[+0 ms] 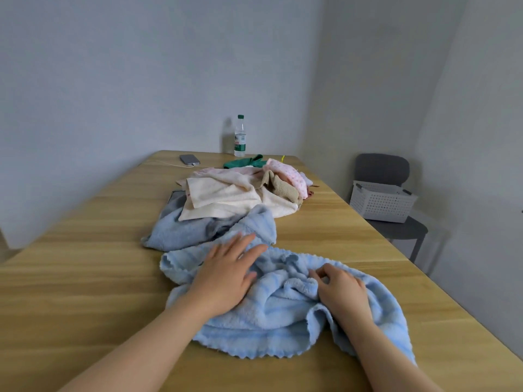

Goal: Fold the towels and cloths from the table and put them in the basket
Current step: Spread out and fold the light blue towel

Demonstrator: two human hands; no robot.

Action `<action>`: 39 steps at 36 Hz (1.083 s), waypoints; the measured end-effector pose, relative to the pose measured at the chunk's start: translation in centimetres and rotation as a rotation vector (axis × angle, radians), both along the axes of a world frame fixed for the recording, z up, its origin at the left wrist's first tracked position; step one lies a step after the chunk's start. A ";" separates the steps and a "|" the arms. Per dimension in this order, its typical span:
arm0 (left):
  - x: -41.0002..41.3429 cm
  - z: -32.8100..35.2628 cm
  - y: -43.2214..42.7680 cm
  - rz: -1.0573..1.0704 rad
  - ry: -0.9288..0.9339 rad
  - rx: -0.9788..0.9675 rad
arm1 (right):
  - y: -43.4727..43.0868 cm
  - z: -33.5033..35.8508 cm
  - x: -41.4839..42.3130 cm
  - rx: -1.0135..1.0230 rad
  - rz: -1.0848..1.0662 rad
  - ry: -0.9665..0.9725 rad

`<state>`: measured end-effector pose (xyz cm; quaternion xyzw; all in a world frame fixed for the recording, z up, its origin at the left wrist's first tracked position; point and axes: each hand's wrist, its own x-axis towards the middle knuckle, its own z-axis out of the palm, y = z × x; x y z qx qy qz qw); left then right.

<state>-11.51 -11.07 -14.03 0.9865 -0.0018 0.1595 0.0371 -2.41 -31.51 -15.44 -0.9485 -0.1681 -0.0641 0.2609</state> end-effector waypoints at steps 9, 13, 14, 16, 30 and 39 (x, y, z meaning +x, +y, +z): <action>0.4 -1.1 -0.5 0.350 0.369 -0.061 | 0.0 0.3 -0.3 -0.148 0.124 0.079; 0.0 -1.2 -0.5 0.469 0.392 -0.064 | -0.7 0.0 -0.6 -0.153 0.072 0.081; -0.1 -1.1 -0.4 0.496 0.393 -0.060 | -0.9 -0.1 -0.6 -0.147 0.041 0.080; -0.2 -0.9 -0.3 0.554 0.395 -0.044 | -1.4 -0.5 -0.7 -0.153 -0.028 0.074; -0.5 0.1 -0.1 0.119 -0.077 -0.243 | -2.1 0.2 -1.0 -0.070 -0.006 -0.075; 1.4 -1.4 -0.7 0.314 0.441 -0.104 | -1.8 -0.3 0.7 -0.127 -0.134 0.081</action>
